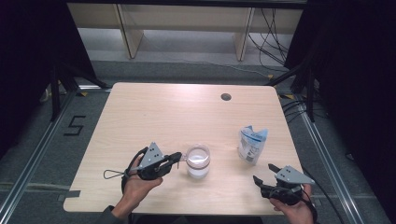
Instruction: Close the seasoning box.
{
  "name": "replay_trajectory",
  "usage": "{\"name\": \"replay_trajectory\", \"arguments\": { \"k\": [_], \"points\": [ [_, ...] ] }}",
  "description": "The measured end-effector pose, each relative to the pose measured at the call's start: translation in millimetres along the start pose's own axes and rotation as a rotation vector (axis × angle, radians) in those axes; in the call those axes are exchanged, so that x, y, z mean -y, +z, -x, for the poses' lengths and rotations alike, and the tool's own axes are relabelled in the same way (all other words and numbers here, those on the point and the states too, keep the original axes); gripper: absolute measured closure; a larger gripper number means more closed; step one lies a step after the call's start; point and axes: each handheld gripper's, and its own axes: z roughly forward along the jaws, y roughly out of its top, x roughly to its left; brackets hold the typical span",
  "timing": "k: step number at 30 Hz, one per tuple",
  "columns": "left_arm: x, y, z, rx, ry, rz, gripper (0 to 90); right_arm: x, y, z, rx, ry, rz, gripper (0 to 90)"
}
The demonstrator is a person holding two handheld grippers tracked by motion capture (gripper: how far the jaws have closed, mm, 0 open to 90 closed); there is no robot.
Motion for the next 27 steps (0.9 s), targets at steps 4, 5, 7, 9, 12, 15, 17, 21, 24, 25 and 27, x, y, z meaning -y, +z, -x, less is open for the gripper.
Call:
{"name": "replay_trajectory", "arguments": {
  "k": [4, 5, 7, 9, 12, 15, 17, 21, 24, 25, 27],
  "points": [
    [-2.1, -3.4, 1.4, 0.008, -0.006, 0.003, 84.3, 0.0, 0.0, 0.1, 0.002, -0.002, 0.002, 28.5],
    [-2.3, -4.0, 1.8, 0.009, -0.009, 0.004, 82.4, -0.1, 0.1, -0.1, -0.002, 0.000, 0.000, 28.5],
    [-2.8, -5.2, 2.7, 0.016, -0.014, 0.006, 80.1, 0.2, 0.1, -0.8, -0.003, 0.014, -0.003, 28.4],
    [-2.4, -5.7, 3.2, 0.037, -0.023, 0.010, 76.0, 0.2, 0.7, 0.0, -0.001, 0.003, 0.008, 28.4],
    [-1.4, -8.1, 3.9, 0.048, -0.049, 0.010, 67.5, 0.1, 1.2, 1.4, 0.009, -0.011, 0.026, 28.4],
    [-1.0, -9.8, 6.6, 0.054, -0.056, -0.003, 60.0, 0.1, 1.1, -0.1, 0.000, 0.006, 0.010, 28.4],
    [-0.2, -9.6, 8.1, 0.057, -0.061, -0.018, 51.5, -0.3, 1.0, 0.4, 0.003, -0.008, 0.006, 28.4],
    [2.1, -11.2, 11.1, 0.052, -0.036, -0.041, 46.1, 0.0, 0.4, -1.1, 0.004, 0.033, 0.000, 28.2],
    [3.4, -12.3, 12.7, 0.076, -0.048, -0.043, 37.4, -0.6, 0.9, -0.3, -0.006, 0.018, 0.004, 28.2],
    [3.4, -13.2, 12.9, 0.078, -0.042, -0.049, 34.7, -0.8, 0.6, -1.3, -0.010, 0.026, -0.003, 28.1],
    [4.3, -14.5, 13.3, 0.073, -0.037, -0.049, 31.7, -0.7, 1.1, -1.0, -0.018, 0.018, -0.003, 28.0]
  ]
}}
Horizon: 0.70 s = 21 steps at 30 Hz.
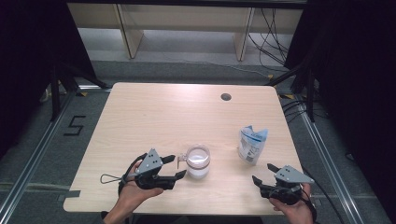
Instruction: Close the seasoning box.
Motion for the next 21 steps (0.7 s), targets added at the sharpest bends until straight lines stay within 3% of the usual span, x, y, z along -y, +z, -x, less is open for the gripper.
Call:
{"name": "replay_trajectory", "arguments": {
  "k": [2, 3, 8, 10, 21],
  "points": [
    [0.8, -0.9, 1.1, -0.005, -0.014, -0.007, 28.6, 0.5, -0.9, -1.9, 0.008, 0.023, -0.003, 28.0],
    [3.7, -1.9, 2.2, 0.005, -0.023, 0.000, 28.2, 0.3, -0.4, 1.5, 0.005, 0.000, 0.008, 28.0],
    [11.9, -3.3, 3.1, 0.031, -0.049, -0.018, 23.7, -0.5, 0.5, 0.0, -0.004, 0.006, 0.003, 27.8],
    [15.6, -3.9, 3.9, 0.022, -0.061, -0.024, 23.3, -0.6, 1.1, 0.1, -0.009, -0.005, 0.000, 27.6],
    [28.6, -2.9, 6.6, 0.033, -0.064, -0.058, 21.9, -0.6, 1.6, -1.7, -0.031, -0.010, 0.000, 26.0]
  ]
}}
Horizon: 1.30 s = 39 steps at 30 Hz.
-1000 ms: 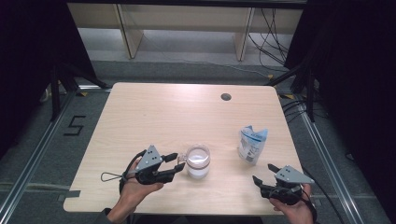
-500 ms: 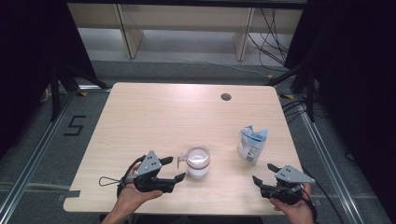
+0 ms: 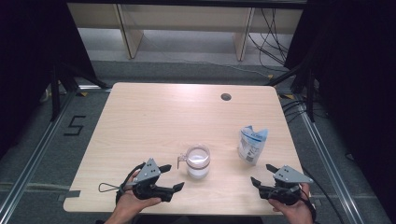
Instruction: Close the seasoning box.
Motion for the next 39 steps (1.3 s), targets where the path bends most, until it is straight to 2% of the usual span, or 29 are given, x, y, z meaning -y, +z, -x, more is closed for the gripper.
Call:
{"name": "replay_trajectory", "arguments": {
  "k": [2, 3, 4, 7, 9, 12, 14, 15, 17, 18, 19, 20, 22, 23, 25, 26, 27, 28, 29, 30, 31, 32, 33, 34, 35, 36, 37, 38, 39],
  "points": [
    [2.3, -0.1, -1.0, -0.001, 0.000, -0.009, 21.9, -0.3, -0.9, -0.6, 0.007, 0.002, 0.008, 26.0],
    [3.4, 0.1, -1.8, 0.003, 0.003, -0.012, 21.9, -0.2, -0.9, 0.5, 0.015, -0.019, 0.015, 25.7],
    [4.7, 0.1, -1.1, -0.007, -0.007, -0.012, 21.9, 0.2, -1.9, -1.7, -0.002, 0.017, -0.008, 25.2],
    [6.8, 0.9, -2.6, 0.005, 0.000, -0.011, 21.8, 0.8, -2.1, 0.1, 0.004, 0.014, 0.010, 23.7],
    [8.1, 1.3, -1.6, -0.003, -0.004, -0.019, 21.5, 1.1, -1.8, 1.3, -0.001, 0.014, 0.018, 22.4],
    [11.0, 2.4, 0.1, -0.002, -0.009, -0.025, 21.5, 1.9, -1.6, -3.3, -0.031, 0.083, 0.001, 18.0],
    [13.2, 2.5, 2.2, -0.009, -0.004, -0.036, 21.4, 2.0, -0.6, -3.9, -0.038, 0.083, -0.001, 15.7],
    [14.8, 3.2, 2.2, 0.001, 0.004, -0.037, 21.4, 1.7, 0.1, -2.3, -0.037, 0.059, 0.007, 15.8],
    [17.8, 3.7, 3.1, 0.000, 0.012, -0.044, 21.4, 1.4, 1.5, -2.0, -0.042, 0.044, 0.005, 15.8],
    [18.6, 3.9, 2.8, 0.005, 0.020, -0.050, 21.4, 1.6, 2.3, -1.9, -0.043, 0.050, -0.004, 15.8],
    [20.1, 4.2, 3.9, -0.001, 0.009, -0.053, 21.4, 1.8, 2.6, -4.1, -0.055, 0.080, -0.009, 15.8],
    [21.6, 4.4, 5.2, -0.003, -0.005, -0.055, 21.4, 1.7, 3.4, -1.8, -0.054, 0.059, -0.006, 15.8],
    [24.1, 4.0, 4.7, -0.013, -0.005, -0.073, 21.3, 2.1, 4.9, -1.3, -0.069, 0.048, -0.001, 15.8],
    [25.2, 4.3, 4.9, -0.007, -0.006, -0.062, 21.4, 2.2, 4.3, -2.2, -0.064, 0.054, -0.007, 15.7],
    [27.1, 3.3, 3.3, -0.011, 0.012, -0.080, 21.4, 3.3, 3.9, -4.5, -0.091, 0.078, -0.045, 15.8],
    [27.8, 2.2, 4.1, -0.027, 0.007, -0.099, 21.4, 4.0, 6.6, -1.1, -0.099, 0.042, -0.025, 15.8],
    [29.1, 2.7, 5.8, -0.024, -0.010, -0.085, 21.4, 4.4, 6.6, -2.7, -0.099, 0.063, -0.043, 15.8],
    [29.7, 2.3, 5.8, -0.018, -0.009, -0.087, 21.3, 4.4, 6.8, -3.5, -0.097, 0.069, -0.045, 15.8],
    [29.9, 1.8, 5.4, -0.013, -0.004, -0.082, 21.4, 4.3, 6.1, -6.0, -0.103, 0.095, -0.056, 15.8],
    [29.9, 1.8, 5.4, -0.013, -0.004, -0.082, 21.4, 4.5, 8.2, -3.7, -0.114, 0.064, -0.045, 15.8],
    [30.6, 1.0, 4.1, -0.017, 0.011, -0.078, 21.4, 4.4, 8.3, -3.6, -0.105, 0.045, -0.045, 15.8],
    [30.8, 0.9, 4.3, -0.022, 0.007, -0.080, 21.4, 4.3, 8.6, -3.6, -0.113, 0.041, -0.050, 15.8],
    [31.0, 0.5, 4.6, -0.035, 0.002, -0.087, 21.4, 4.6, 8.6, -7.2, -0.119, 0.076, -0.053, 15.8],
    [31.6, 1.8, 4.6, -0.042, -0.007, -0.076, 21.6, 4.4, 9.1, -5.8, -0.123, 0.056, -0.053, 15.8],
    [31.5, 1.9, 3.0, -0.047, 0.011, -0.082, 21.7, 4.3, 9.3, -5.5, -0.115, 0.041, -0.045, 15.8],
    [32.3, 3.2, 3.3, -0.052, -0.006, -0.075, 21.6, 4.2, 9.5, -5.5, -0.123, 0.040, -0.040, 15.8],
    [32.1, 3.2, 2.7, -0.052, -0.015, -0.089, 21.6, 4.5, 9.1, -7.6, -0.131, 0.066, -0.046, 15.8],
    [31.9, 2.5, 2.9, -0.067, -0.018, -0.089, 21.7, 4.4, 9.7, -5.2, -0.132, 0.040, -0.040, 15.8],
    [32.6, 3.4, 2.0, -0.058, -0.019, -0.066, 21.7, 4.6, 9.9, -5.1, -0.127, 0.036, -0.044, 15.8]
  ]
}}
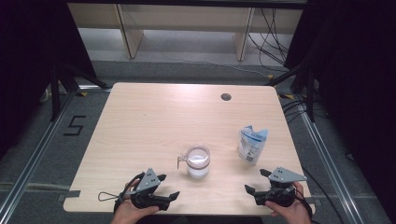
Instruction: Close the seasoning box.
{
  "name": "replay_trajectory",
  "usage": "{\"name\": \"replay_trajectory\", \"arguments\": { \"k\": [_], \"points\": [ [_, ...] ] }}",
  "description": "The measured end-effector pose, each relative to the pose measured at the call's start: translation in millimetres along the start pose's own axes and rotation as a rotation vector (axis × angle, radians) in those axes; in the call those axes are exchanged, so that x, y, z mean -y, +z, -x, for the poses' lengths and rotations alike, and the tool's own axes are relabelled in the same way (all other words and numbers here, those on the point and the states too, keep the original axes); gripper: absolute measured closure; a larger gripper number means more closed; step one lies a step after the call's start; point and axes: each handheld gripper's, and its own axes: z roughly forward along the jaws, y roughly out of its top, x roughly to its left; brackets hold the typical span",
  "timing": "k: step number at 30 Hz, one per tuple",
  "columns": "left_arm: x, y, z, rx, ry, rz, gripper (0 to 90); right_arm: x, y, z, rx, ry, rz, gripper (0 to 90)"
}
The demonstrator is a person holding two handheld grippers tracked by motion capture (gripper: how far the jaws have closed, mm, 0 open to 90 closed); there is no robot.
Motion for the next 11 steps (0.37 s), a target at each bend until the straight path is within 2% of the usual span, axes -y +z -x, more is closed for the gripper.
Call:
{"name": "replay_trajectory", "arguments": {
  "k": [2, 3, 4, 6, 10, 11],
  "points": [
    [-0.6, -1.5, -0.9, -0.002, -0.001, -0.012, 21.7, 0.1, 0.6, 0.9, 0.000, -0.011, -0.002, 15.8],
    [-0.8, -1.7, -1.4, -0.003, 0.000, -0.013, 21.7, 0.3, 0.2, -2.8, 0.001, 0.028, -0.008, 15.8],
    [-0.8, -1.5, -1.8, -0.008, 0.003, -0.009, 21.6, 0.0, 0.7, -0.8, 0.002, -0.005, -0.001, 15.8],
    [-0.6, -0.4, -1.9, -0.010, -0.002, -0.002, 21.6, 0.0, 0.1, -0.2, 0.006, -0.018, -0.009, 15.8],
    [-0.7, -1.2, -2.5, -0.014, 0.007, -0.014, 21.6, 0.3, 1.1, -0.1, -0.003, -0.009, -0.012, 15.8],
    [-0.7, -1.0, -3.0, -0.009, 0.008, -0.013, 21.6, 0.3, 0.5, -0.7, 0.013, -0.006, -0.016, 15.8]
  ]
}}
